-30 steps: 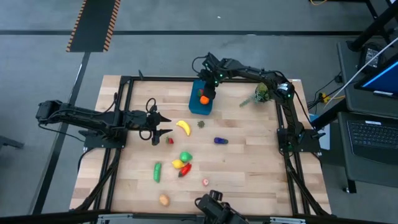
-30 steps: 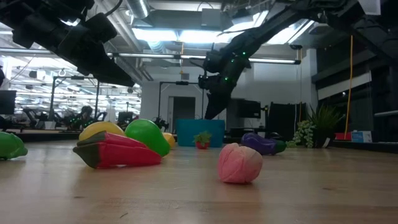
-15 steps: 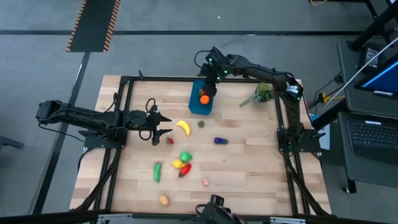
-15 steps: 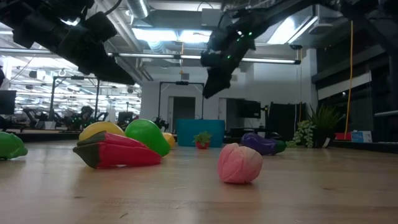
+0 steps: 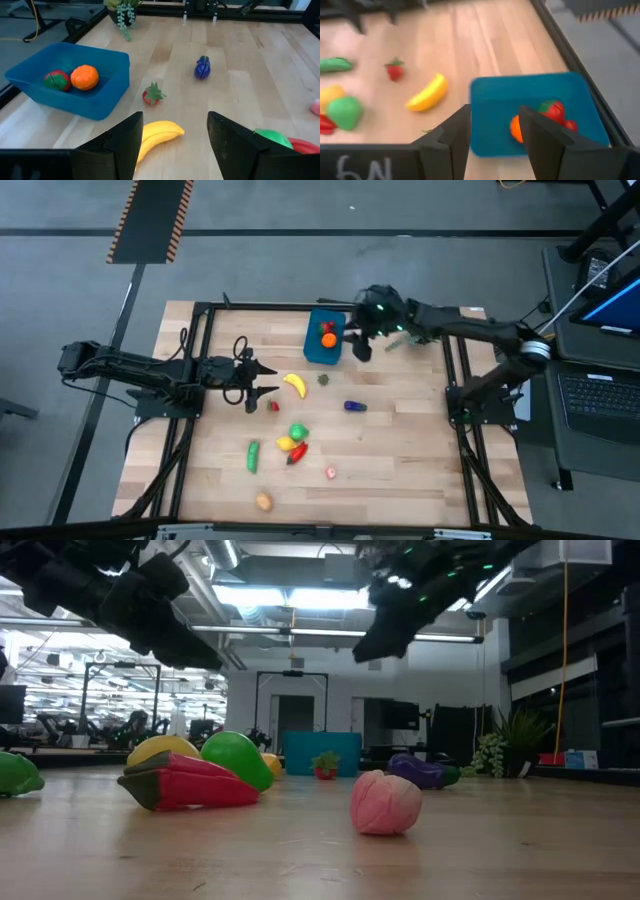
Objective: Pick and placing Produce into tupperware
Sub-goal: Put the left strawberry into the blue bin
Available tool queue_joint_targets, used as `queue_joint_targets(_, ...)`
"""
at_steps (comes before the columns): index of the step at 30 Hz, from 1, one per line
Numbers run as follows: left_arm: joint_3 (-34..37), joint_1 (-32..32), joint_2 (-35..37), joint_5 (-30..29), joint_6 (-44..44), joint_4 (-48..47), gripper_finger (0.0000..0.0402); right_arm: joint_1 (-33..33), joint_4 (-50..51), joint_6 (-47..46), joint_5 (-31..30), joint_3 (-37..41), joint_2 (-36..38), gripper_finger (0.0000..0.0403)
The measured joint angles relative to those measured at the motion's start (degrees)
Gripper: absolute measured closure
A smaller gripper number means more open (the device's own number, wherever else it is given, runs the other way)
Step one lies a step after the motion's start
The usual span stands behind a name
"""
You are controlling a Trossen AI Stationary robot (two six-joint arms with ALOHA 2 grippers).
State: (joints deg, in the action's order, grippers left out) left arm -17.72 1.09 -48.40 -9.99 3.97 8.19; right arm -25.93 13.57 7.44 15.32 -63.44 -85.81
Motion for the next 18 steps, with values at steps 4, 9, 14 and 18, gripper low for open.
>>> queue_joint_targets(4,0.0,0.0,0.0,0.0,0.2,0.0,0.0188,3.2,-10.4,-2.9,0.0,10.2,8.7,0.0237)
queue_joint_targets(9,-0.6,0.0,0.0,2.2,0.2,-3.5,0.0188,6.2,-23.9,-7.8,0.0,21.7,18.1,0.0237)
queue_joint_targets(14,-6.2,-1.2,-0.8,2.1,0.4,-16.9,0.0188,8.5,-31.7,-10.3,0.0,30.0,26.0,0.0237)
queue_joint_targets(18,-11.9,-3.0,-3.8,1.8,0.4,-24.4,0.0188,10.4,-32.5,-10.9,0.0,34.4,28.7,0.0237)
